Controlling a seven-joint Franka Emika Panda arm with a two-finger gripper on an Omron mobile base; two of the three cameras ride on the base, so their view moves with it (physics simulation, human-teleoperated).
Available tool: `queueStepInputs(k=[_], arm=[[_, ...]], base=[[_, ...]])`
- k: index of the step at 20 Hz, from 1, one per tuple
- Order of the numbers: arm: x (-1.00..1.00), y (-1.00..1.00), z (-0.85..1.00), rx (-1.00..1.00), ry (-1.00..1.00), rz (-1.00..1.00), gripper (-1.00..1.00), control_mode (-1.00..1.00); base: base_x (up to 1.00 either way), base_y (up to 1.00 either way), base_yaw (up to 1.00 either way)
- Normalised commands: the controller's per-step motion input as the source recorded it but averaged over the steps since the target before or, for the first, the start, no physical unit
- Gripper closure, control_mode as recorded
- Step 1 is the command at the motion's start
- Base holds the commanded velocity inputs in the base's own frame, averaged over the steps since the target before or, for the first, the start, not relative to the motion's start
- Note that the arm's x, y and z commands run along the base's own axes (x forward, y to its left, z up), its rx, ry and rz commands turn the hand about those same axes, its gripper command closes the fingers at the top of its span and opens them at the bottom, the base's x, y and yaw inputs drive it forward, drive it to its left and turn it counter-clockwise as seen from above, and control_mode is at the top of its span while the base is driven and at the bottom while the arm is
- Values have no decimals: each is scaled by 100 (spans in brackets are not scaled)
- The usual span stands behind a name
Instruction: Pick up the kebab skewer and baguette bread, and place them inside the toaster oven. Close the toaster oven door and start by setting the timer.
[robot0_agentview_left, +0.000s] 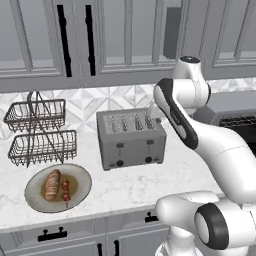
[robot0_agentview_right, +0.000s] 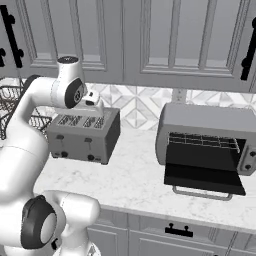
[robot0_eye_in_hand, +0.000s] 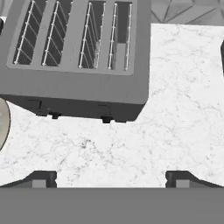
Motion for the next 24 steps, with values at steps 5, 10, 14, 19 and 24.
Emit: queueStepInputs(k=[5, 10, 14, 19, 24], arm=[[0, 0, 0, 0, 0, 0, -100, 100], [0, 0, 0, 0, 0, 0, -100, 100], [0, 0, 0, 0, 0, 0, -100, 100], [0, 0, 0, 0, 0, 0, -100, 100], [0, 0, 0, 0, 0, 0, -100, 100]], base=[[-1, -85, 0], [0, -35, 0], [0, 0, 0], [0, 0, 0], [0, 0, 0]])
